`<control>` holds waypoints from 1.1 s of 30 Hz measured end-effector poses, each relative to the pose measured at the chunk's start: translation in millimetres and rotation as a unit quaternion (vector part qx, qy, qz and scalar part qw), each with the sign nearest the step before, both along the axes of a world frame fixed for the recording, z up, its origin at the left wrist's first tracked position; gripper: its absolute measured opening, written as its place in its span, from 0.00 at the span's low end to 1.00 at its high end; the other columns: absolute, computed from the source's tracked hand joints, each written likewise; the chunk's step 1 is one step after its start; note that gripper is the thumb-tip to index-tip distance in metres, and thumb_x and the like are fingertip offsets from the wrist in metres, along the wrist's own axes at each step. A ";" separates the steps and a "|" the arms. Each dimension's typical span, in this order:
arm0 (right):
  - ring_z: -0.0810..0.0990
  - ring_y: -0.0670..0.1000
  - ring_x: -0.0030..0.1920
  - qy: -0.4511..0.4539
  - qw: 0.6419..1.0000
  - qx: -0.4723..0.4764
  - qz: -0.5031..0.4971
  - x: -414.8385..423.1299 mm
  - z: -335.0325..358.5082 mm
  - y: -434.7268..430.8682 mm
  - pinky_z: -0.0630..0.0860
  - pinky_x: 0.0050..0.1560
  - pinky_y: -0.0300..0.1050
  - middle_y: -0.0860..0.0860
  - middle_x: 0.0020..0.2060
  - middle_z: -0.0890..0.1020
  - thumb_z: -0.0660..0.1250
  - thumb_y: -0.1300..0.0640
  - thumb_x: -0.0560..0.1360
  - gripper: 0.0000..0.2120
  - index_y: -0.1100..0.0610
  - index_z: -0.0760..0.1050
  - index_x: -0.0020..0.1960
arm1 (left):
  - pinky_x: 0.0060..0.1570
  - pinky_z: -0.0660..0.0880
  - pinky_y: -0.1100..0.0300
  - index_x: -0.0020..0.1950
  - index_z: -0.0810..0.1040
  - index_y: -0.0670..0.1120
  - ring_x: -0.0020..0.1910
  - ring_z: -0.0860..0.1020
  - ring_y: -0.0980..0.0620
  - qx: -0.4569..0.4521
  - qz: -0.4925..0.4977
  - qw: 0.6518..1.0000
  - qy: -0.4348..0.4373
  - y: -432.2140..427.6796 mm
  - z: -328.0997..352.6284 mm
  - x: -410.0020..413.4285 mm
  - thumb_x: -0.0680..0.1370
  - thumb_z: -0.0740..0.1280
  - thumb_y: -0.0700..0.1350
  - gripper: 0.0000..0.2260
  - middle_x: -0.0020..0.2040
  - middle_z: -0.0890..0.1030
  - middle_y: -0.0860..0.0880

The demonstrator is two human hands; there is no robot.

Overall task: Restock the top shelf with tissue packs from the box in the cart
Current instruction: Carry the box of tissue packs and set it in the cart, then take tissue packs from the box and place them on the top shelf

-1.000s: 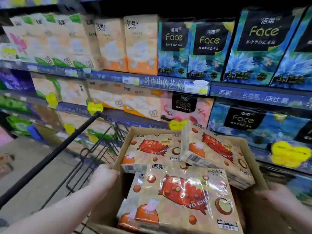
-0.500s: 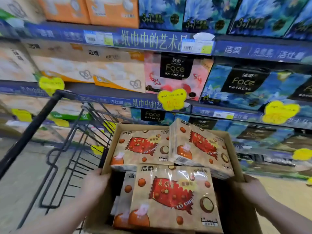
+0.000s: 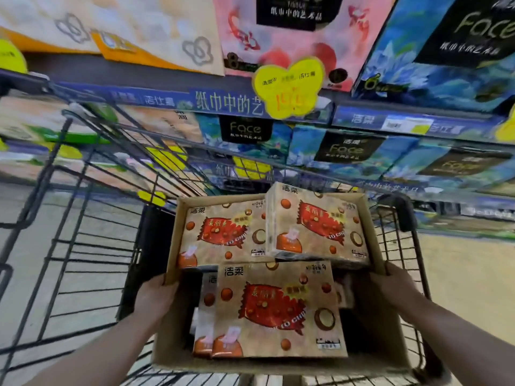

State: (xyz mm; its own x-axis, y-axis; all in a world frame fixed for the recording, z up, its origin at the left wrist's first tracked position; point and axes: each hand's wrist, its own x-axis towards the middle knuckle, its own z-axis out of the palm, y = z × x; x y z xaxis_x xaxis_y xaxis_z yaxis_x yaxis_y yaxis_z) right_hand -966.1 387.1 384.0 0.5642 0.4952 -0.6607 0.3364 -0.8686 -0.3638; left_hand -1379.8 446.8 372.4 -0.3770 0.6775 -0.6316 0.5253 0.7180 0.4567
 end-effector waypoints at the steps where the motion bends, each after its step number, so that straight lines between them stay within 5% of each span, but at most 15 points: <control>1: 0.80 0.64 0.49 0.000 1.000 -0.004 -0.005 1.0 -5.6 0.8 0.77 0.52 0.59 0.64 0.48 0.82 0.67 0.62 0.73 0.14 0.62 0.77 0.59 | 0.43 0.73 0.53 0.53 0.79 0.44 0.44 0.77 0.44 -0.014 0.000 1.000 -0.006 0.6 -4.7 1.8 0.78 0.65 0.45 0.08 0.39 0.78 0.46; 5: 0.79 0.61 0.45 -0.003 1.000 -0.011 -0.016 0.9 -21.0 -1.1 0.78 0.44 0.52 0.62 0.44 0.81 0.67 0.63 0.74 0.14 0.63 0.77 0.59 | 0.47 0.76 0.52 0.53 0.80 0.46 0.45 0.78 0.42 -0.067 0.009 0.998 -0.014 -0.7 -21.9 5.3 0.74 0.68 0.52 0.12 0.43 0.80 0.44; 9: 0.80 0.63 0.50 0.005 1.000 -0.021 -0.008 -3.9 -25.8 -2.3 0.78 0.52 0.58 0.61 0.48 0.81 0.65 0.62 0.76 0.13 0.60 0.76 0.60 | 0.49 0.76 0.51 0.50 0.80 0.44 0.47 0.79 0.41 -0.106 0.010 0.994 -0.026 0.9 -28.7 5.9 0.75 0.69 0.49 0.10 0.44 0.81 0.41; 13: 0.78 0.63 0.54 0.003 0.998 -0.055 0.041 -6.5 -16.3 3.5 0.76 0.53 0.53 0.64 0.54 0.80 0.63 0.63 0.76 0.15 0.62 0.73 0.63 | 0.51 0.77 0.50 0.55 0.80 0.43 0.49 0.79 0.41 -0.132 -0.036 0.991 -0.003 5.9 -25.2 9.2 0.73 0.67 0.54 0.18 0.48 0.82 0.41; 17: 0.77 0.61 0.57 0.009 0.997 -0.024 0.072 -18.6 9.6 11.5 0.75 0.50 0.49 0.58 0.56 0.79 0.62 0.58 0.78 0.17 0.59 0.70 0.66 | 0.49 0.75 0.53 0.62 0.74 0.43 0.52 0.78 0.40 -0.060 -0.069 0.995 0.036 3.2 -5.1 30.7 0.77 0.64 0.46 0.15 0.51 0.80 0.44; 21: 0.78 0.54 0.56 -0.013 0.988 0.086 0.125 -38.8 34.4 8.9 0.76 0.44 0.44 0.53 0.56 0.79 0.63 0.56 0.78 0.15 0.56 0.70 0.64 | 0.50 0.72 0.57 0.65 0.73 0.46 0.57 0.77 0.44 -0.026 -0.102 0.994 -0.028 -17.3 10.2 53.1 0.77 0.67 0.47 0.17 0.56 0.79 0.48; 27: 0.76 0.54 0.62 0.077 0.983 -0.011 0.167 -77.1 30.5 -9.7 0.74 0.58 0.48 0.52 0.63 0.77 0.64 0.48 0.76 0.21 0.52 0.69 0.67 | 0.53 0.69 0.57 0.73 0.63 0.41 0.64 0.73 0.42 -0.114 -0.058 0.986 -0.107 -36.7 15.7 77.5 0.76 0.69 0.47 0.29 0.68 0.72 0.41; 30: 0.78 0.54 0.59 0.151 0.980 -0.042 0.120 -87.6 16.5 -19.6 0.76 0.57 0.48 0.54 0.63 0.75 0.69 0.43 0.72 0.27 0.51 0.67 0.67 | 0.56 0.71 0.55 0.73 0.63 0.41 0.63 0.74 0.42 -0.150 -0.022 0.978 -0.146 -37.0 10.2 80.2 0.74 0.71 0.48 0.31 0.66 0.74 0.41; 33: 0.78 0.55 0.58 0.168 0.982 -0.045 0.078 -91.8 2.2 -29.2 0.79 0.54 0.50 0.54 0.64 0.73 0.70 0.42 0.70 0.31 0.48 0.64 0.69 | 0.49 0.77 0.55 0.64 0.73 0.40 0.52 0.79 0.44 -0.168 -0.011 0.968 -0.183 -39.9 0.7 81.3 0.73 0.72 0.45 0.22 0.56 0.80 0.41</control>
